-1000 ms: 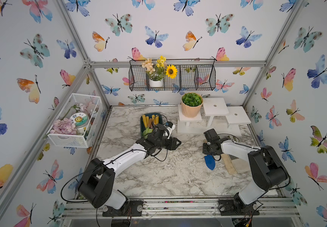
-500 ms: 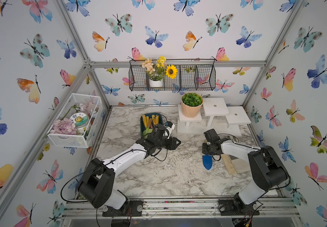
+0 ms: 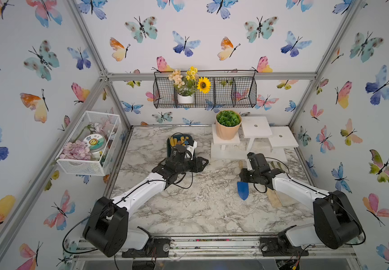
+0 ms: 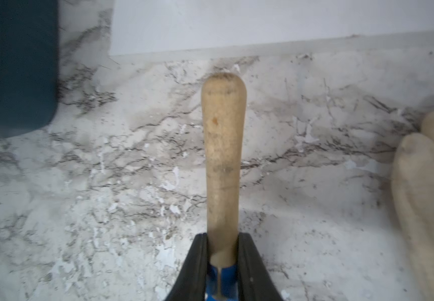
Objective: Put the shovel into the storage box
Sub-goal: Pick up the shovel from the center of the board, then place the shovel in the storage box.
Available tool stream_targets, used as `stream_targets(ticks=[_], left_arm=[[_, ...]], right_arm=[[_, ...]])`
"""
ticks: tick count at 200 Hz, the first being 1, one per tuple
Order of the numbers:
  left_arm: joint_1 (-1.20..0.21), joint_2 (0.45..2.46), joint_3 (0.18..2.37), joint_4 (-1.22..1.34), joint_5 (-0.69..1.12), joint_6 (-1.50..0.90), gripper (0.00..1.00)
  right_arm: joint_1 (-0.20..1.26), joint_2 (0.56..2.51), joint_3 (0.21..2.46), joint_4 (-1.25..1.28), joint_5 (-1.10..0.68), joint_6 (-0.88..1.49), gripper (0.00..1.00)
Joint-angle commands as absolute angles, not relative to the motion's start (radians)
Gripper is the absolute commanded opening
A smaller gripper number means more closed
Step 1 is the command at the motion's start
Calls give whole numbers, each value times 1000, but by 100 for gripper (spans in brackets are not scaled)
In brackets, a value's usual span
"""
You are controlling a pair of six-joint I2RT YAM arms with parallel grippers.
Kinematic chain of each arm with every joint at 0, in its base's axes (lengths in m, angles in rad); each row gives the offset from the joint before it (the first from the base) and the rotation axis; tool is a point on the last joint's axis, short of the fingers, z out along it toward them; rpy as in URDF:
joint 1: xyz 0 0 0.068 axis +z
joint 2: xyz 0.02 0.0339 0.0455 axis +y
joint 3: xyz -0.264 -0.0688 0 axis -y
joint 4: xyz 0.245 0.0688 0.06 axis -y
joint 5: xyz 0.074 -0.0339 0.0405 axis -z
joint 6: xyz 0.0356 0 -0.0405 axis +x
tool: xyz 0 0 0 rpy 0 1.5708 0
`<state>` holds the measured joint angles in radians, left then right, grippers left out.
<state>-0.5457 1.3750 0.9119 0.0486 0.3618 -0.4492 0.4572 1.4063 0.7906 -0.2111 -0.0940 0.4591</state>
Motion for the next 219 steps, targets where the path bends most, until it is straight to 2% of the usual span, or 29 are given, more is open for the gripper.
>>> stream_targets(ticks=[1,64,219], left_arm=[[-536,1351,902,97,448,-481,64],[-536,1370,914,150,532,-508,67],[-597,1470,1000,245,565,-530,68]], right_arm=[[483,1356,788,-137,-227,425,9],[568,1300,851,-30,-359,429,9],[646,1298,886,135,-417,480,9]])
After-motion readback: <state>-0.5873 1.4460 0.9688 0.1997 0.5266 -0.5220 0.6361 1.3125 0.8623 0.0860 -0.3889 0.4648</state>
